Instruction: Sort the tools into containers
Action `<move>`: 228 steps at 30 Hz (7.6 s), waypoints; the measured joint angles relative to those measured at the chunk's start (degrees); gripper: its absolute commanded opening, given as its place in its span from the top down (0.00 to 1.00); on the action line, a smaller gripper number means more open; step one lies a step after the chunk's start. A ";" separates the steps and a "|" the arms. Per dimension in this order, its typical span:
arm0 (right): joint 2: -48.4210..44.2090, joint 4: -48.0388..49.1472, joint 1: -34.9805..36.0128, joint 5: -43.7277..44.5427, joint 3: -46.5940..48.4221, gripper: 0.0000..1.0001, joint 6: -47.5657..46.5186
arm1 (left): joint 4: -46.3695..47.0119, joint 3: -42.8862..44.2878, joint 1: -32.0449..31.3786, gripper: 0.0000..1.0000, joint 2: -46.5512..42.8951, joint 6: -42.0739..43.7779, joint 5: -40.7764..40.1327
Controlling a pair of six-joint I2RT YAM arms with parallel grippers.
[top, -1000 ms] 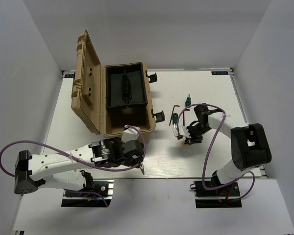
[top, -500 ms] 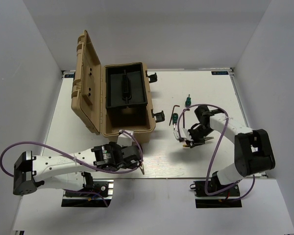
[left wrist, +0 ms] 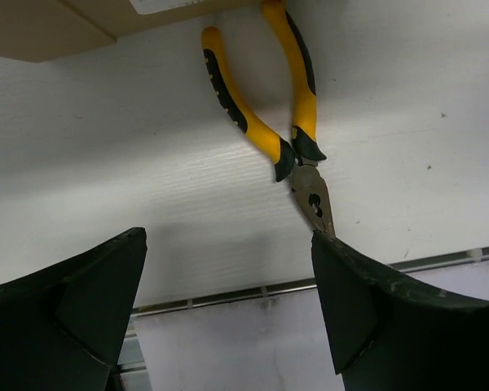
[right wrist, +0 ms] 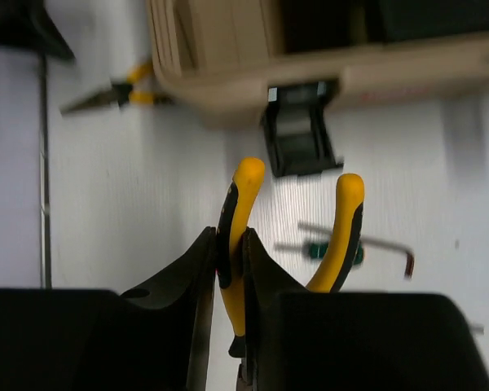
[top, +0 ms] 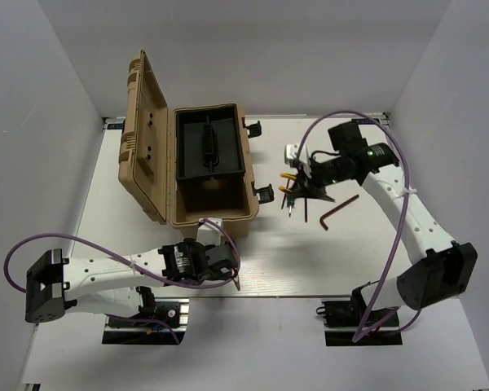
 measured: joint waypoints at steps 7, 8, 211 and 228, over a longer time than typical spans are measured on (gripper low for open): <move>6.93 15.02 8.57 -12.85 7.15 1.00 21.70 | 2.64 -4.39 0.17 0.14 -2.27 -4.02 -0.74; 9.14 18.21 9.73 -14.75 8.76 1.00 25.24 | 2.62 -4.90 0.17 0.14 -2.73 -4.50 -0.90; 26.93 18.01 -2.14 18.36 34.99 1.00 62.29 | 37.40 8.35 26.82 0.06 -15.04 54.71 18.14; 55.12 51.17 5.09 1.05 48.65 1.00 90.95 | 43.08 8.35 26.84 0.06 -14.71 53.07 17.05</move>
